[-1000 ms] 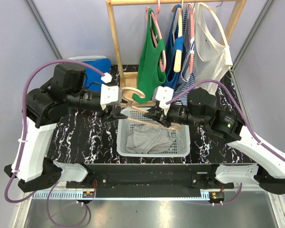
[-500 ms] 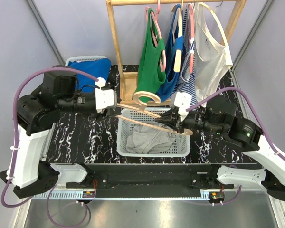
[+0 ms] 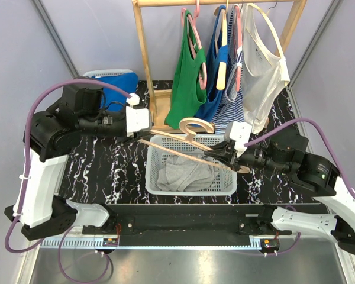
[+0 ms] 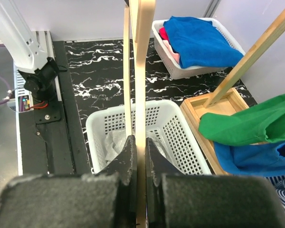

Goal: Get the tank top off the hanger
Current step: Place the hanger at the clothesline.

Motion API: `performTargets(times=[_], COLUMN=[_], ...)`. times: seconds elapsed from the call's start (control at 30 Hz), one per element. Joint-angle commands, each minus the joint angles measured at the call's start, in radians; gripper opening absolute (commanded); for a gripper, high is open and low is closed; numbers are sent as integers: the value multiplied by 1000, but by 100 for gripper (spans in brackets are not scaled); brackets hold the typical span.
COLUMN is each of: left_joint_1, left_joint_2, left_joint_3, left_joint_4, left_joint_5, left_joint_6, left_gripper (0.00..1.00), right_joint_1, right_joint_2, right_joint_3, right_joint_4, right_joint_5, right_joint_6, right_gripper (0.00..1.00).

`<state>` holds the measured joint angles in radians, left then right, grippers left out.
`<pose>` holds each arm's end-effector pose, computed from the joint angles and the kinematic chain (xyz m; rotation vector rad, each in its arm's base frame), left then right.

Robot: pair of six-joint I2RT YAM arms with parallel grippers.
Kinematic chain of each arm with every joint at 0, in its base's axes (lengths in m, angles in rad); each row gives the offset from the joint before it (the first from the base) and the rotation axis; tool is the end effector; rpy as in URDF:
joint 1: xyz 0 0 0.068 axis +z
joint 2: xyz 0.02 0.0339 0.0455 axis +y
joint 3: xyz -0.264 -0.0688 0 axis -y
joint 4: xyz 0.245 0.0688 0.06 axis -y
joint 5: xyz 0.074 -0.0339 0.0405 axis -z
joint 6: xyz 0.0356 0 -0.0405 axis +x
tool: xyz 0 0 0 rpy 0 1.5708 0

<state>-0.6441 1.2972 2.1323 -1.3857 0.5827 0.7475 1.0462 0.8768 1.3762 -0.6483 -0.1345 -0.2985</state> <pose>0.1138 -0.1099 0.5353 1.5699 1.3460 -0.5518 0.0688 0.1284 0.4702 -1.1772 1.3146 0.6645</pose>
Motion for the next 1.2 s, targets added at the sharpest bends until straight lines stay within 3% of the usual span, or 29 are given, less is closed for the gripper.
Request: performTargets(times=[0.0, 0.07, 0.1, 0.33, 0.37, 0.4, 0.43, 0.47, 0.53, 0.67, 0.97, 1.17], left_joint_1=[1, 1, 1, 1, 1, 0, 1, 1, 1, 9, 138, 146], left_joint_2=[-4, 2, 8, -7, -3, -1, 1, 1, -10, -24, -123, -210], left_joint_3=[44, 52, 58, 24, 28, 31, 32, 20, -11, -81, -112, -221], left_joint_4=[-118, -150, -160, -159, -159, -154, -141, -109, -61, 16, -58, 42], left_joint_5=[6, 22, 31, 25, 25, 11, -6, -21, -87, -191, -139, -423], left_joint_6=[7, 24, 30, 15, 9, 0, -48, -69, -146, -224, -240, -356], left_gripper=[32, 19, 3, 0, 0, 0, 0, 0, 0, 0, 0, 0], right_joint_1=[-2, -2, 0, 0, -2, 0, 0, -2, -2, -2, -2, -2], right_joint_2=[-1, 1, 2, 25, 21, 18, 4, -4, -31, -94, -191, -194], right_joint_3=[-17, -25, -28, -75, -86, -97, -124, -137, -176, -229, -241, -252], right_joint_4=[1, 16, 24, 105, 149, 179, 209, 272, 388, 504, 564, 584], right_joint_5=[50, 85, 99, 236, 271, 291, 312, 372, 490, 584, 676, 682], right_joint_6=[-30, -47, -50, -91, -87, -85, -88, -93, -111, -137, -137, -125], right_gripper=[0, 0, 0, 3, 27, 40, 60, 99, 100, 100, 100, 100])
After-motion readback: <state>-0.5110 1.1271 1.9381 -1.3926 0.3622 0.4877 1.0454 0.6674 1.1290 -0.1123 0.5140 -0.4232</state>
